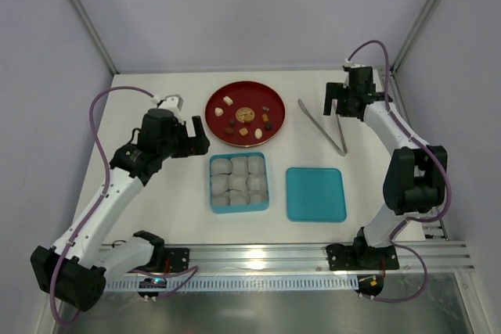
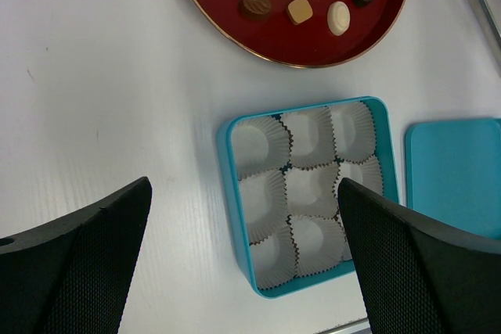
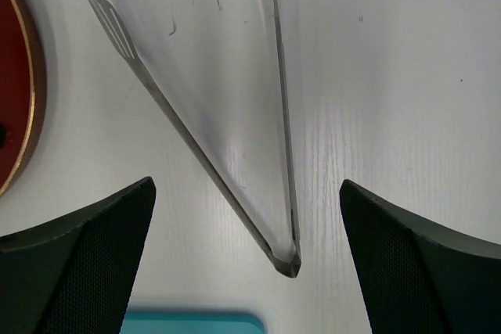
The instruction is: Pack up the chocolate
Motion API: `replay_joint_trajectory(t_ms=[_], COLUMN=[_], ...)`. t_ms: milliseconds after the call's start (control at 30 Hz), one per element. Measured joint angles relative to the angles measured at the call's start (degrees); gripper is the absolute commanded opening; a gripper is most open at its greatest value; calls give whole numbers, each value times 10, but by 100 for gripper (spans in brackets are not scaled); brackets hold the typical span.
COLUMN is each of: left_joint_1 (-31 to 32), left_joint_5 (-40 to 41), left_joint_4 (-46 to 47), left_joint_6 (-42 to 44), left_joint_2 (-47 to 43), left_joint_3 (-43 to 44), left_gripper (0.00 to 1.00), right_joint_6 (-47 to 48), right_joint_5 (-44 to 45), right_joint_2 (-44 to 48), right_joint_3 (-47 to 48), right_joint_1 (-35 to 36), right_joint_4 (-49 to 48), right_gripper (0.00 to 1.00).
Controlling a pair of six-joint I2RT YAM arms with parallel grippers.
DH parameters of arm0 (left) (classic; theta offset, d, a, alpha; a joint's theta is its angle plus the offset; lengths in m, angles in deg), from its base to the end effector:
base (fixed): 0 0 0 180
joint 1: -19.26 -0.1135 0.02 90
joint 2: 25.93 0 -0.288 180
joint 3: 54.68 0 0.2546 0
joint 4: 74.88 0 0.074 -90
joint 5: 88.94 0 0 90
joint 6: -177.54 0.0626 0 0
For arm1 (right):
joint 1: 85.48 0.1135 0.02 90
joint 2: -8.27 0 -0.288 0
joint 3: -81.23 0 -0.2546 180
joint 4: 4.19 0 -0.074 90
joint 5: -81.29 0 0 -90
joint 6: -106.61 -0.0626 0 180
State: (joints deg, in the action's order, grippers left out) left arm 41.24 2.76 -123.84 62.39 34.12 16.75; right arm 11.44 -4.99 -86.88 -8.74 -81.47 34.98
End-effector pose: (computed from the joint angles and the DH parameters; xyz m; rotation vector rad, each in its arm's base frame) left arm 0.2177 -0.0859 0.3300 -0.0790 2.2575 -0.4138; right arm 0.3964 0.0237 0.2823 0.0558 2.3411 0.0032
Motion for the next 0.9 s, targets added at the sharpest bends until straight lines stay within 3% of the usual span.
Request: replay_joint_trajectory(t_ms=[333,900], left_joint_1=[0,0], left_joint_5=[-3,-5], left_joint_4=[2,3], left_joint_6=[-1,-1], left_joint_2=[-5,-5], left_joint_3=[0,0], left_gripper=[100,100], right_joint_6=[38,54], right_joint_5=[-32,-53], right_joint_2=[-99,-135], right_joint_3=[-22,-28], right_joint_1=[-8,17], right_joint_4=[-18,-21], right_gripper=[100,98])
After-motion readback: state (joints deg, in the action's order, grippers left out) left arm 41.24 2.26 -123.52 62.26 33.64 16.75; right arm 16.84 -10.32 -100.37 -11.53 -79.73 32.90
